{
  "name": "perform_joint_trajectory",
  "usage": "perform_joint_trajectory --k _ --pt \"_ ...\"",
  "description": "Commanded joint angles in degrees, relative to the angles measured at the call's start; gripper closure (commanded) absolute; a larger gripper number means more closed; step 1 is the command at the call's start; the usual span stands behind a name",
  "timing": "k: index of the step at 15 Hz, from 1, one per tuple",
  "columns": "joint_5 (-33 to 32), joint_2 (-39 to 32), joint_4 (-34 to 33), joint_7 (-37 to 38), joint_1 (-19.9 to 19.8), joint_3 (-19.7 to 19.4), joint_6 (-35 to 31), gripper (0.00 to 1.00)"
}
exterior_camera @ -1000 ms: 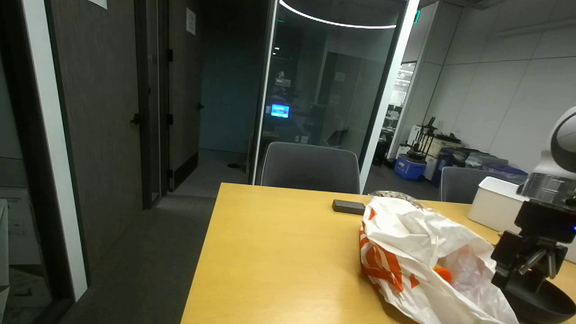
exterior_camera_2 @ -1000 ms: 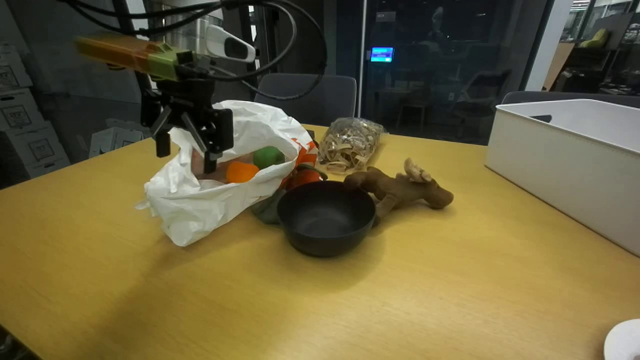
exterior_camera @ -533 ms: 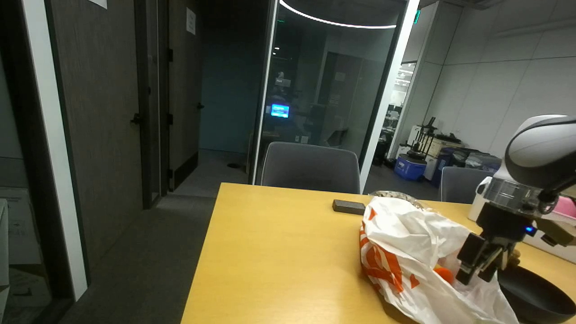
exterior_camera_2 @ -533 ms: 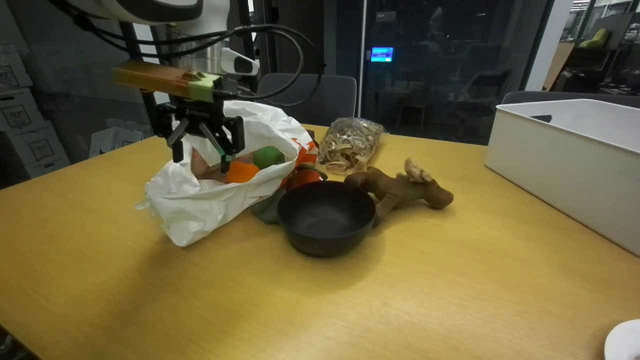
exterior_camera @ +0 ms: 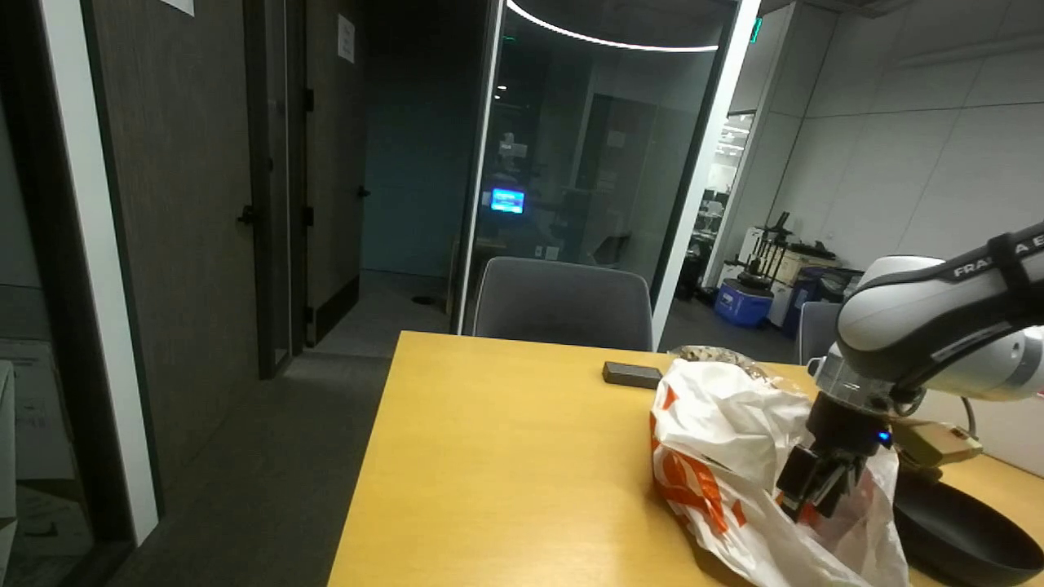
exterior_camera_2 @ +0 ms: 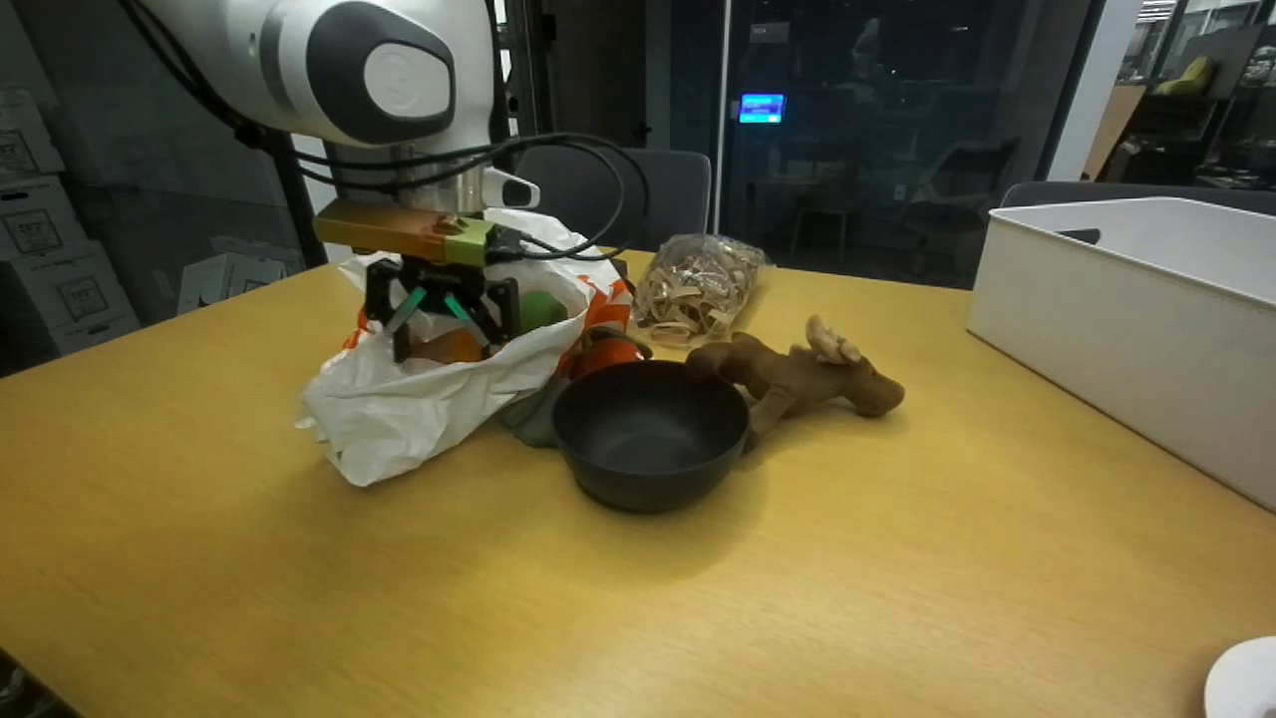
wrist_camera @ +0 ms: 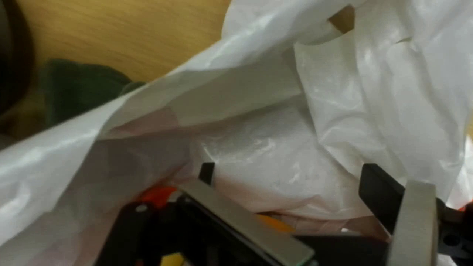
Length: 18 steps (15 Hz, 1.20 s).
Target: Remove the fruits and container from the plastic and put them in the bowl.
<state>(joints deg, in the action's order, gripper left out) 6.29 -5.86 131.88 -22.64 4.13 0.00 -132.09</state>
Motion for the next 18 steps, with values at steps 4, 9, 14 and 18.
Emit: perform_joint_trajectory --k 4,9,14,18 --pt "-3.69 -4.44 -1.76 9.21 -0.20 2.60 -14.72 0.00" --pt "-6.00 -2.46 0.16 14.79 -0.14 2.28 -22.14 0.00" --pt "-10.58 -5.94 -2.02 19.46 0.77 1.97 -23.85 0.00" --pt "-15.55 -8.58 -4.16 24.16 2.18 1.25 -23.79 0.00"
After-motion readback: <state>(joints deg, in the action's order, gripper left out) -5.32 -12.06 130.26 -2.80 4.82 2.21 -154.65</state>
